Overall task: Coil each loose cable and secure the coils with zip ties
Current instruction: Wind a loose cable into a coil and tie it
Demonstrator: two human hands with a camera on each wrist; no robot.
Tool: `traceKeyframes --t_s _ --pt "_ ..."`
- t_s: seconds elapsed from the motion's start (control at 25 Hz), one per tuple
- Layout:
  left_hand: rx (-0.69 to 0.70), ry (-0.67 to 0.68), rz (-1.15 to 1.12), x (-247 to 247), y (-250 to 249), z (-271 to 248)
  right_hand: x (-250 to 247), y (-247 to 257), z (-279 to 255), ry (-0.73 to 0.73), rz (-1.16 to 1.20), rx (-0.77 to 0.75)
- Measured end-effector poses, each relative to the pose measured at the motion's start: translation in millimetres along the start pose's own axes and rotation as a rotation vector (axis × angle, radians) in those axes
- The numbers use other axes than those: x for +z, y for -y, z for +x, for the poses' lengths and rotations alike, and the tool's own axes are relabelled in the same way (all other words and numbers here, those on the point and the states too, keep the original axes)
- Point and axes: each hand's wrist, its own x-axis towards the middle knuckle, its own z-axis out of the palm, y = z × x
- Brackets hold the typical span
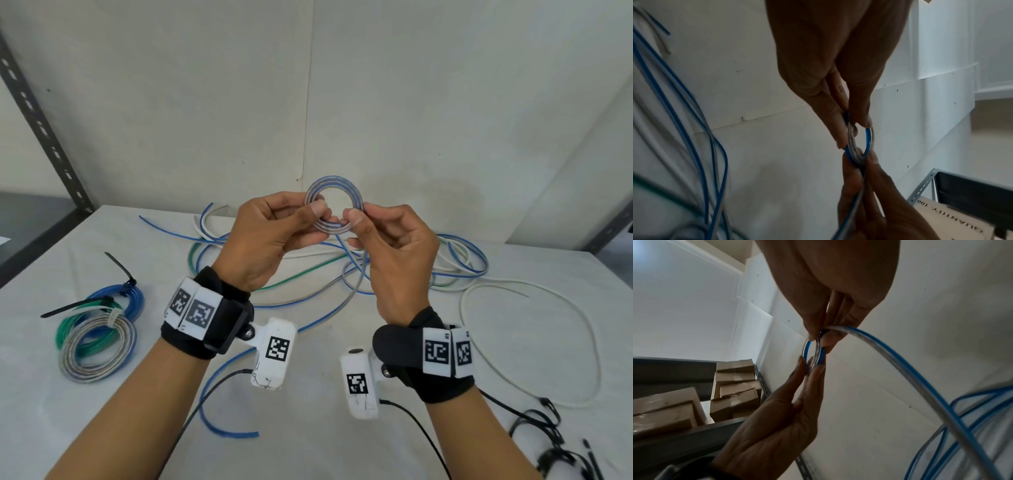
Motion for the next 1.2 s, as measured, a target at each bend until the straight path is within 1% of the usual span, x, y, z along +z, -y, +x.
traceKeyframes --t_s 0.04,0.12,0.2,0.24,0.28,0.36,0.48,0.6,0.68,0.8,0.92,1.04,1.2 --pt "0.018 0.014 0.074 -3 -2 0 -4 1 3 0.04 -0.031 -0.002" --pt "0.076 0.057 0.337 -12 -9 -1 -18 3 11 0.226 -0.172 -0.006" --pt "0.056 0.149 0.555 -18 -15 -4 -30 6 16 0.44 -0.384 -0.012" --pt "0.021 0.2 0.629 -19 -17 -6 -33 7 17 0.513 -0.472 -0.02" --pt "-0.01 0.24 0.697 -19 -18 -7 -35 8 17 0.558 -0.536 -0.032" --pt "-0.03 0.275 0.794 -18 -15 -7 -35 9 16 0.591 -0.612 -0.061" --pt "0.035 0.235 0.8 -14 -13 -8 -34 10 16 0.556 -0.595 -0.076" --pt "0.119 0.095 0.722 -16 -15 -5 -35 8 18 0.463 -0.49 -0.081" --pt "0.157 0.014 0.588 -19 -17 -3 -32 9 18 0.371 -0.356 -0.041" --pt "0.187 -0.055 0.378 -16 -19 -2 -22 11 14 0.243 -0.179 0.007" --pt "0.188 -0.104 0.24 -10 -16 -2 -12 10 9 0.18 -0.049 0.036" --pt "0.155 -0.137 0.101 -2 -10 -1 -5 8 3 0.123 0.046 0.049" --pt "0.105 -0.112 -0.034 16 5 -4 -2 10 2 0.019 0.123 0.029"
